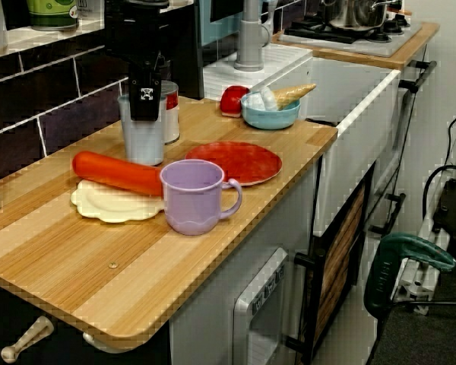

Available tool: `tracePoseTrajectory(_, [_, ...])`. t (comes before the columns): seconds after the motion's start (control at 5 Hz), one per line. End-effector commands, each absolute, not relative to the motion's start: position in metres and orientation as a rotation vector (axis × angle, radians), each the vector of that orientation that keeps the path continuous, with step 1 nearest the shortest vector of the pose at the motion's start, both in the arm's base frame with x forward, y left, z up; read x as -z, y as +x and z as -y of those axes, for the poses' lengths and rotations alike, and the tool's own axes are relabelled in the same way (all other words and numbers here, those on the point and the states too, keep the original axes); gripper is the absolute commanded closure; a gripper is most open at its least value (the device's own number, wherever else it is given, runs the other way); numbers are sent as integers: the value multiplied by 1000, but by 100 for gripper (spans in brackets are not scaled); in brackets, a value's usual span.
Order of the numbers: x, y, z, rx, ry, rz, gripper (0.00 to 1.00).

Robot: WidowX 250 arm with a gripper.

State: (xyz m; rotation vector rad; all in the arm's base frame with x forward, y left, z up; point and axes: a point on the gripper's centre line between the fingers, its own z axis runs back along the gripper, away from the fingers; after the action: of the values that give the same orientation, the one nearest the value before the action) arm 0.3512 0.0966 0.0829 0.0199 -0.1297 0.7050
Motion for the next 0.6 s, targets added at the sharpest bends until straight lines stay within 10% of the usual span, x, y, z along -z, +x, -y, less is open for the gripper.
tracePoseTrajectory(0.0, [-99, 351, -103, -703, 18, 164, 0])
tracePoseTrajectory(0.4, [-107, 351, -104, -710, 2, 156, 0])
